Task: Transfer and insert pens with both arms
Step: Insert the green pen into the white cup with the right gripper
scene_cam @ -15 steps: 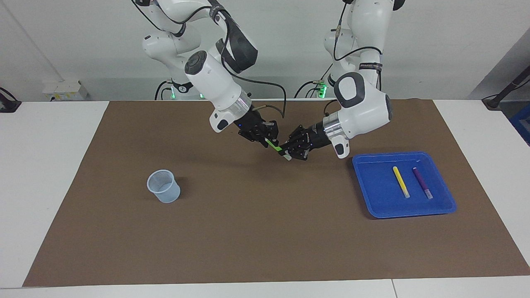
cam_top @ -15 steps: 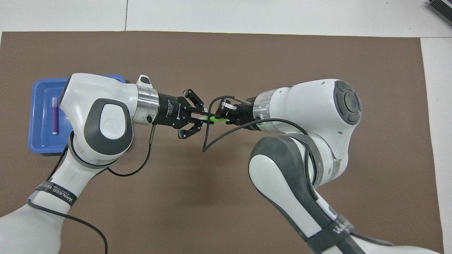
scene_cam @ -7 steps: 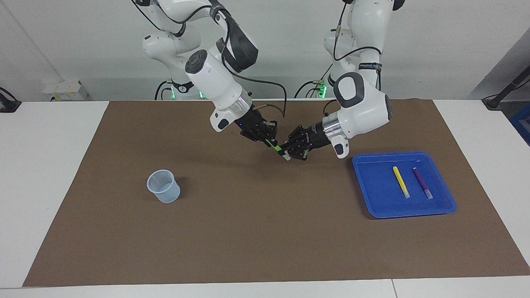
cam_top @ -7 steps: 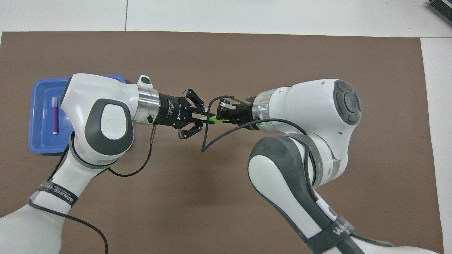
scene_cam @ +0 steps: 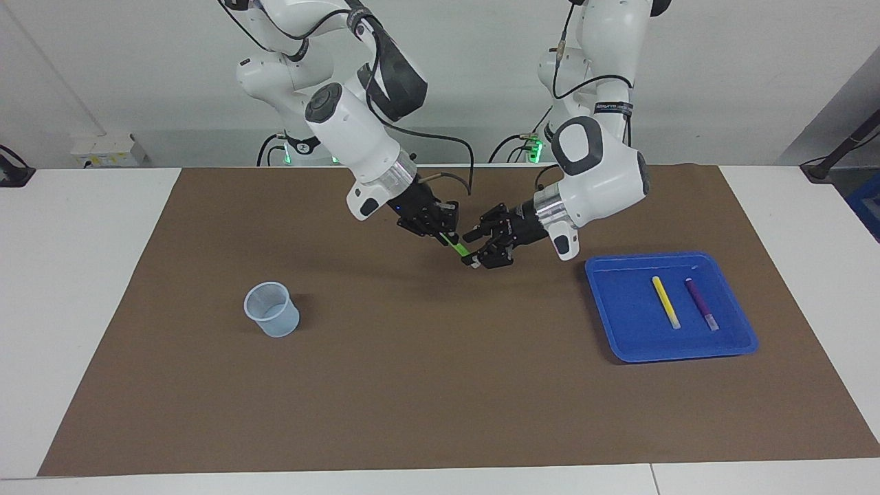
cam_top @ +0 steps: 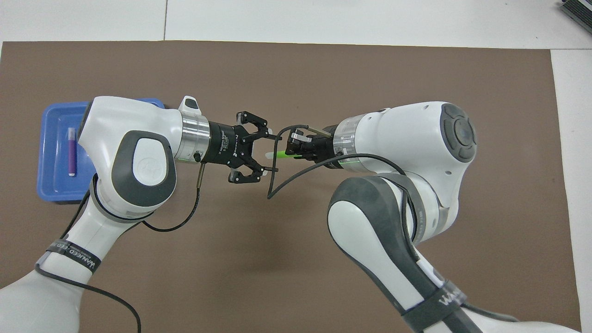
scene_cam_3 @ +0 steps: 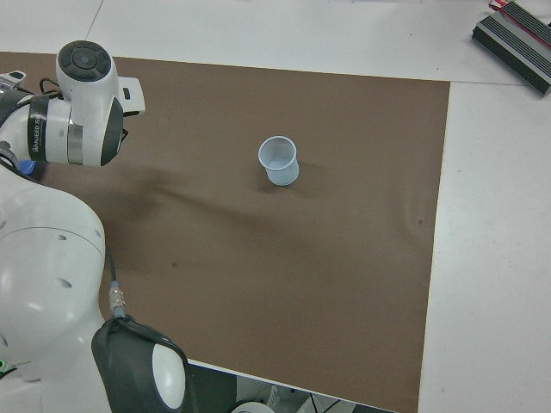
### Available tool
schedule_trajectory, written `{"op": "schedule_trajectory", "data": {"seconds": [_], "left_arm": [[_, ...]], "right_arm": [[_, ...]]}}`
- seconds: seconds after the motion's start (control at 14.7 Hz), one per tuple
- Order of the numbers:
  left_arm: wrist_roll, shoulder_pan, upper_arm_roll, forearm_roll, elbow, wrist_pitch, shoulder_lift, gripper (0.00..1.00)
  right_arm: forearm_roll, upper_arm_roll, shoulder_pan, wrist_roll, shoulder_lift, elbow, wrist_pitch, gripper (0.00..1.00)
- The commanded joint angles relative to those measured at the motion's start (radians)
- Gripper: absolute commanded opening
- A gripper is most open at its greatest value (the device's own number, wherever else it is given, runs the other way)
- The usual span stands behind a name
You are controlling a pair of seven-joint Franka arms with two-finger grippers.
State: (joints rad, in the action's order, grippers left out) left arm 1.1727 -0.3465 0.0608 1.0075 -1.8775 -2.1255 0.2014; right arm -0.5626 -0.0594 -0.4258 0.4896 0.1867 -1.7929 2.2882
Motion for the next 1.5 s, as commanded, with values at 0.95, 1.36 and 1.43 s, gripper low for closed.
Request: {"op": "schedule_trajectory", "data": {"seconds": [0.95,1.36,1.43], "left_arm": [[-0.7,0.188,-0.027,-0.7,-0.035,0.121,-0.082,1.0],[-0.951,0.268,-0.027,-0.932,0.0,0.073,-0.065,0.99],[-0.999,0.283,-0.027,-0.941,-0.003,0.043,-0.063,0.99]], "right_arm": [[0.439,0.0,0.377,-0.548,-0.05,0.076,-0.426,0.0],[0.553,-0.002,0.429,-0.694,-0.052,0.072,-0.391,0.0],[0.575,-0.002,0.43,-0.697,-0.05,0.069,-0.376,0.0]]}}
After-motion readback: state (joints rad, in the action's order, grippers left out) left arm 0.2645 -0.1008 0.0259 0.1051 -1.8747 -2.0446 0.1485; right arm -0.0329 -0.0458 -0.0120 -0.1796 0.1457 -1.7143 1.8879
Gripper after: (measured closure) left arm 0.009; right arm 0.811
